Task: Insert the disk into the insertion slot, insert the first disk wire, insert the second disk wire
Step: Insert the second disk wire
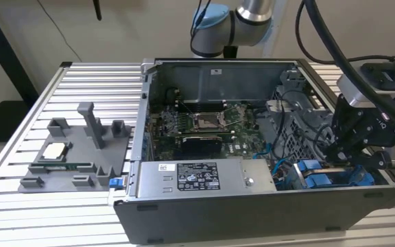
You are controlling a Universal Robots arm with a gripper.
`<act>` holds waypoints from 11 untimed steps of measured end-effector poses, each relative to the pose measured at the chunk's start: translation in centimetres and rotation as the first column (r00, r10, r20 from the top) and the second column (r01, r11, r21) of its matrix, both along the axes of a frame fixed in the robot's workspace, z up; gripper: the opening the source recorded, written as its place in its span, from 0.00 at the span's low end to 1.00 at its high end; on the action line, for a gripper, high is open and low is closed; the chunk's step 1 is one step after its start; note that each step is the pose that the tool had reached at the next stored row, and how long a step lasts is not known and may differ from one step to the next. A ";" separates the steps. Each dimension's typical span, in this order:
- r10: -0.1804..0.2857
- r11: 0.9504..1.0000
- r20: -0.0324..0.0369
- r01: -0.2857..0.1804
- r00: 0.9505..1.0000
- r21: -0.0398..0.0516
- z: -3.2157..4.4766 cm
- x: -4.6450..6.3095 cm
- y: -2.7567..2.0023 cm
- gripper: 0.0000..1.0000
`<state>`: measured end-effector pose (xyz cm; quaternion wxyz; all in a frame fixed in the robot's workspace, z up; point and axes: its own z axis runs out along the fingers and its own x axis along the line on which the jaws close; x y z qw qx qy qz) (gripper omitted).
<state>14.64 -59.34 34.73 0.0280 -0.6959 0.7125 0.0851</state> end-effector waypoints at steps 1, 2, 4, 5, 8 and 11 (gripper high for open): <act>0.000 1.000 0.000 0.000 1.000 0.000 -0.05 0.0 0.00 0.16; 0.000 1.000 0.000 0.000 1.000 -0.001 -0.11 0.1 0.00 0.16; 0.000 1.000 0.000 0.000 1.000 -0.001 -0.19 0.3 -0.01 0.16; 0.000 1.000 0.000 0.000 1.000 -0.001 -0.23 0.4 0.00 0.16; 0.000 1.000 0.000 0.000 1.000 -0.001 -0.29 0.6 0.01 0.16; 0.000 1.000 0.000 0.000 1.000 -0.001 -0.37 0.6 0.05 0.16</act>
